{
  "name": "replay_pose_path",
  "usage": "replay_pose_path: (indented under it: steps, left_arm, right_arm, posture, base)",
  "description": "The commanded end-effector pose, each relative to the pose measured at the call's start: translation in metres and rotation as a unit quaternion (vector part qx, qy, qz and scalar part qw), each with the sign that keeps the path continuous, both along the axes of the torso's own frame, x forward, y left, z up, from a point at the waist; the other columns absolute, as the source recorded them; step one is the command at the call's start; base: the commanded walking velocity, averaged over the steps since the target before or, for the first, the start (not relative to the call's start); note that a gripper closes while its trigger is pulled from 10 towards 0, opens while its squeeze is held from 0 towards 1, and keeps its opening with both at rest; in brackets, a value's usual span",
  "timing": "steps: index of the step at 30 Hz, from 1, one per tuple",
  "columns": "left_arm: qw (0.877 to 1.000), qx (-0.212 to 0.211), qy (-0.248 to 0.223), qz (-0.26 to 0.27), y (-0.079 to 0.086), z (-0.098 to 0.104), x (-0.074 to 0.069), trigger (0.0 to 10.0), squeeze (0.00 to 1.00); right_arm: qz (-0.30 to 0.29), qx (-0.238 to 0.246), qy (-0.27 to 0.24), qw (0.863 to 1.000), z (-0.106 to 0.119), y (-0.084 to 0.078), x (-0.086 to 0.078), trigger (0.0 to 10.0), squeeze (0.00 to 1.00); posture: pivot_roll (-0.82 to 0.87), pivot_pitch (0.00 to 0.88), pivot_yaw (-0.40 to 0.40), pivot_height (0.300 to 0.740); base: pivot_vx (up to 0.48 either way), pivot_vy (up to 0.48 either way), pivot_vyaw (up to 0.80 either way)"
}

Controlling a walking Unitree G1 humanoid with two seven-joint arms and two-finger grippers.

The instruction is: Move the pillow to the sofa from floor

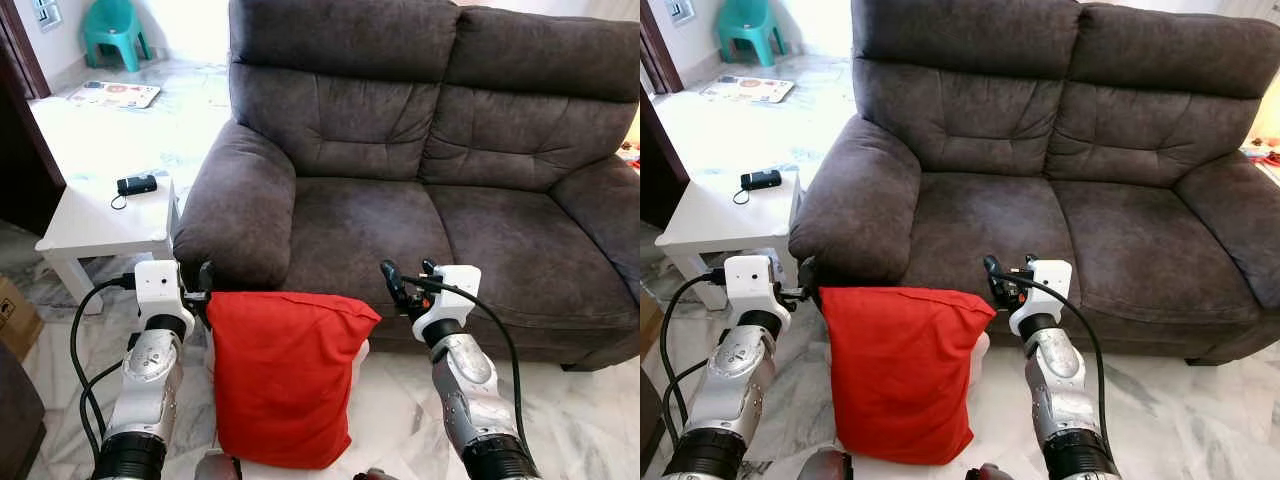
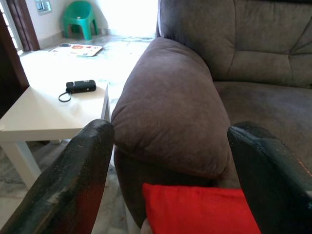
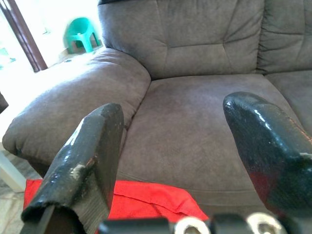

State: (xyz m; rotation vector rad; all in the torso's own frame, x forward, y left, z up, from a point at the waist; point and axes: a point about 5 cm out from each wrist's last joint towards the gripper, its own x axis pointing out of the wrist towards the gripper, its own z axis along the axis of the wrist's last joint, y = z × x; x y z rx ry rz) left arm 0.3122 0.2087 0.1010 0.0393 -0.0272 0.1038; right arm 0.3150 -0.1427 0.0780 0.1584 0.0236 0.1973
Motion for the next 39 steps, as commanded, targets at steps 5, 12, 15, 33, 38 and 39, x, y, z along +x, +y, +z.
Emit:
replay_pose_path:
  steps: [5,12,15,33,38,39]
  left_arm:
    - [1.0,-0.004,-0.009,-0.003,-0.001,0.006,0.002,10.0,0.0]
    - [1.0,-0.005,-0.008,-0.004,-0.002,0.006,0.002,10.0,0.0]
    - [1.0,-0.006,-0.008,-0.004,-0.002,0.005,0.002,10.0,0.0]
    - [1.0,-0.005,0.005,-0.025,-0.009,0.002,0.004,10.0,0.0]
    - [0.999,-0.004,0.017,-0.032,-0.011,-0.001,0.004,10.0,0.0]
    - [0.999,-0.004,0.018,-0.033,-0.012,-0.002,0.004,10.0,0.0]
  right_arm:
    - [0.019,-0.01,0.007,1.0,-0.003,0.002,-0.002,10.0,0.0]
    - [0.017,-0.002,0.009,1.0,-0.003,0.001,-0.002,10.0,0.0]
    - [0.018,-0.003,0.009,1.0,-0.003,0.001,-0.002,10.0,0.0]
    - [-0.001,-0.011,0.15,0.989,-0.035,-0.002,-0.005,10.0,0.0]
    - [0.02,0.03,0.266,0.963,-0.063,0.006,-0.016,10.0,0.0]
    - [0.022,0.039,0.279,0.959,-0.067,0.007,-0.017,10.0,0.0]
  posture:
    - [0.02,0.0,-0.104,0.667]
    - [0.02,0.0,-0.106,0.667]
    - [0.02,0.0,-0.107,0.667]
    - [0.01,0.0,-0.111,0.667]
    - [0.02,0.0,-0.119,0.667]
    - [0.03,0.0,-0.122,0.667]
  base:
    - [0.342,0.0,0.53]
    - [0.355,0.0,0.08]
    - [0.354,0.0,0.0]
    - [0.177,0.0,0.0]
    - [0.0,0.0,0.0]
    - [0.0,0.0,0.0]
